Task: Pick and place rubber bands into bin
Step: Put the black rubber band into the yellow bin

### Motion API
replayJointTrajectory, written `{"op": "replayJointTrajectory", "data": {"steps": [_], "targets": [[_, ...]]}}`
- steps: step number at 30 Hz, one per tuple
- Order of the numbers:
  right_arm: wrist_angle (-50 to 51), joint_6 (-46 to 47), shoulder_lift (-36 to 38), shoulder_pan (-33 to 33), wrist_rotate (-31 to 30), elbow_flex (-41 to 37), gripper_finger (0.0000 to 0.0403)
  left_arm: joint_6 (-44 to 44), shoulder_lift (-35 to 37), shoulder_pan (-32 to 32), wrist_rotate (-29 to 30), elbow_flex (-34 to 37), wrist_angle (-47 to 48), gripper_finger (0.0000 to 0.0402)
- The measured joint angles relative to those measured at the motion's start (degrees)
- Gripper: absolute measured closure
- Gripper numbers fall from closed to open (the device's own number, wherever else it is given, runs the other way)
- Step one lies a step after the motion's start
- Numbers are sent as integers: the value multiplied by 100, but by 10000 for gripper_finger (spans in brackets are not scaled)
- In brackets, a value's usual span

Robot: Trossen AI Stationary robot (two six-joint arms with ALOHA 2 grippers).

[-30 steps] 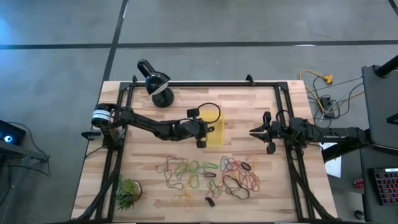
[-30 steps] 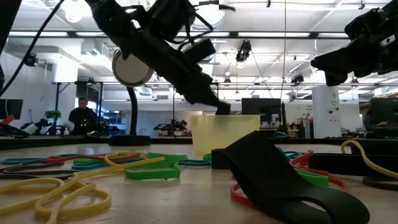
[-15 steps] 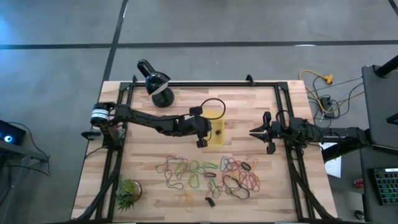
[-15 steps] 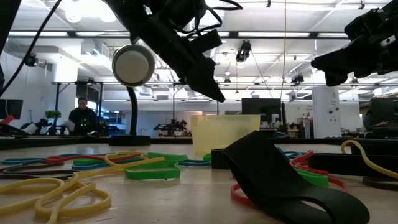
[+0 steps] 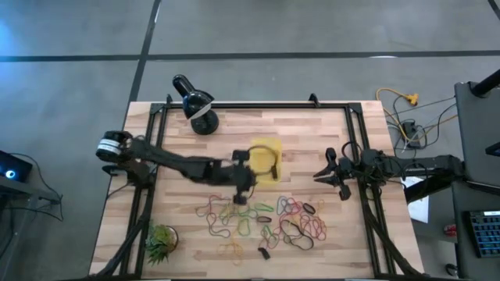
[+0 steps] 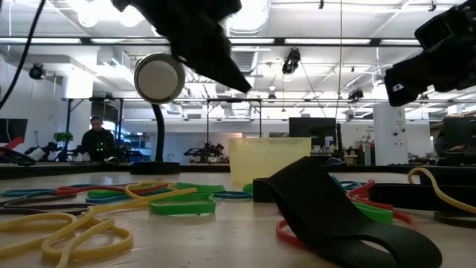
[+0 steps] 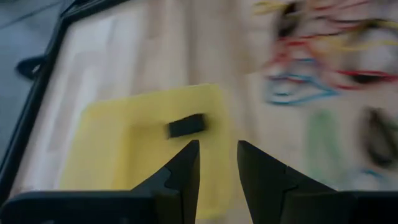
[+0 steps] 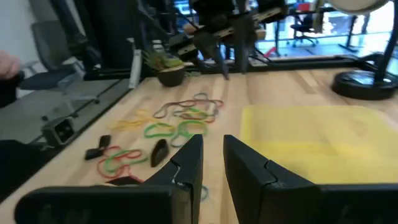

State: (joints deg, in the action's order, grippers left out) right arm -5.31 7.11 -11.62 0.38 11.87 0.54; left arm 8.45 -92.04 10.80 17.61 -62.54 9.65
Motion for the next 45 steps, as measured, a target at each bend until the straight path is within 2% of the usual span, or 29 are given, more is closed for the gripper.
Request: {"op": "replayJointTrajectory", "data": {"steps": [6, 12, 16, 21, 24, 27, 31, 35, 40, 45], "targets": [[-525, -65, -441, 340, -133, 0, 344, -177, 652, 838, 73, 620, -43, 310], [-1077, -203, -1080, 587, -152, 158, 344, -573, 1022, 1286, 100, 1245, -349, 310], [-1395, -582, -1661, 767, -150, 652, 344, -788, 1103, 1337, 136, 1604, -716, 310], [-1253, -1008, -2642, 1027, -180, 1565, 344, -844, 1060, 1336, 137, 1823, -966, 310], [-547, -1103, -3313, 1224, -517, 2262, 344, -921, 1010, 1336, 135, 1875, -953, 310], [706, -910, -4017, 1459, -1191, 3044, 344, -967, 1034, 1367, 133, 1965, -938, 310], [2426, -107, -4982, 1861, -1858, 3989, 344, -984, 1082, 1446, 131, 2111, -887, 310], [3664, 874, -5772, 2331, -1986, 4691, 344, -1102, 1127, 1478, 130, 2183, -912, 310], [4664, 1965, -6486, 2925, -2003, 5175, 344, -1132, 1136, 1508, 133, 2199, -911, 310], [5019, 2504, -6946, 3279, -2440, 5339, 344, -1247, 1136, 1521, 131, 2200, -916, 310]]}}
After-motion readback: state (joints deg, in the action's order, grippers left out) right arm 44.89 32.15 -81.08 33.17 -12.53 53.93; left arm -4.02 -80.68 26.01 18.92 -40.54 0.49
